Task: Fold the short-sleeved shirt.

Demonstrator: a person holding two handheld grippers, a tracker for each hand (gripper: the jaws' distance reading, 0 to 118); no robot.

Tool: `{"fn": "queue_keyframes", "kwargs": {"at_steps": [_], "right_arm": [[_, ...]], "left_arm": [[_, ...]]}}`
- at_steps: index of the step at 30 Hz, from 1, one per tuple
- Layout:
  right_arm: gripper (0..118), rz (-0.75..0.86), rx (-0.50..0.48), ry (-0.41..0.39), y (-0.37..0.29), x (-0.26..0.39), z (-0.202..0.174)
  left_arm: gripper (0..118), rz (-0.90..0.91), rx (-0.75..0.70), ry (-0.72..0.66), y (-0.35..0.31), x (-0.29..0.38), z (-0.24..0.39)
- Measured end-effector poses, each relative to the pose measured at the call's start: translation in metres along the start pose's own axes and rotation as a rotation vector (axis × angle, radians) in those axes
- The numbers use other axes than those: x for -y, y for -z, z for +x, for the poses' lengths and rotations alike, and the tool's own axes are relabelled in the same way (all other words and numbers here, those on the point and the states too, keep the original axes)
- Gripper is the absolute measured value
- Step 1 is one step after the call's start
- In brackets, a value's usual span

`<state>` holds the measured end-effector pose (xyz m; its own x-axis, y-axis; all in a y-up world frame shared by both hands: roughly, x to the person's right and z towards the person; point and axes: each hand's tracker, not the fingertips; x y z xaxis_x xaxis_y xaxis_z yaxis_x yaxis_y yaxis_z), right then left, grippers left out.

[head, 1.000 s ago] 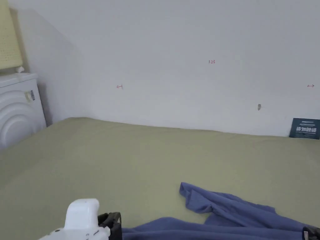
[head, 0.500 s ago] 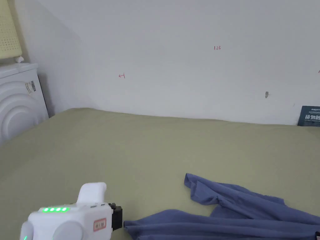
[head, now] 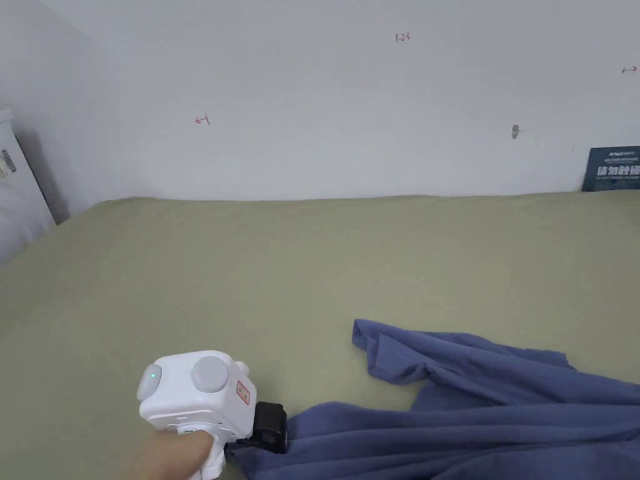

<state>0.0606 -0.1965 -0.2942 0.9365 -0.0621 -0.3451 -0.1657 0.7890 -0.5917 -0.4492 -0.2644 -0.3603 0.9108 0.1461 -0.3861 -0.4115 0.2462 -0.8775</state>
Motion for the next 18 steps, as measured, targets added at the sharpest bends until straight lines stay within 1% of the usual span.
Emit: {"fn": "queue_keyframes", "kwargs": {"at_steps": [2, 5, 6, 7, 8, 9, 10, 13, 17, 18], "right_arm": [[1, -0.005, 0.002, 0.006, 0.000, 0.003, 0.002], [1, -0.015, 0.011, 0.011, -0.001, 0.006, 0.004], [1, -0.016, 0.015, 0.012, -0.001, 0.007, 0.005], [1, -0.018, 0.015, 0.013, -0.001, 0.008, 0.005], [1, -0.018, 0.015, 0.017, -0.002, 0.007, 0.005], [1, -0.019, 0.013, 0.020, -0.002, 0.007, 0.006], [1, -0.017, 0.011, 0.024, -0.002, 0.007, 0.009], [1, -0.001, 0.011, 0.049, -0.003, -0.001, 0.025], [2, 0.033, 0.082, 0.087, 0.005, -0.029, 0.071], [7, 0.038, 0.106, 0.089, 0.011, -0.038, 0.084]], "left_arm": [[92, 0.004, 0.022, -0.060, 0.011, -0.002, 0.000], [91, 0.036, -0.005, -0.036, 0.002, -0.001, 0.003], [76, 0.101, -0.042, -0.003, -0.006, 0.001, 0.006], [41, 0.135, -0.041, 0.006, -0.009, 0.000, 0.003], [5, 0.134, 0.056, -0.033, -0.011, 0.000, 0.002], [5, 0.127, 0.086, -0.085, -0.011, 0.002, -0.001], [5, 0.094, 0.113, -0.098, -0.010, 0.002, -0.001], [5, 0.107, 0.069, -0.035, -0.007, 0.005, 0.002], [5, 0.109, 0.120, -0.053, -0.010, 0.013, 0.006], [5, 0.105, 0.118, -0.046, -0.010, 0.015, 0.007]]}}
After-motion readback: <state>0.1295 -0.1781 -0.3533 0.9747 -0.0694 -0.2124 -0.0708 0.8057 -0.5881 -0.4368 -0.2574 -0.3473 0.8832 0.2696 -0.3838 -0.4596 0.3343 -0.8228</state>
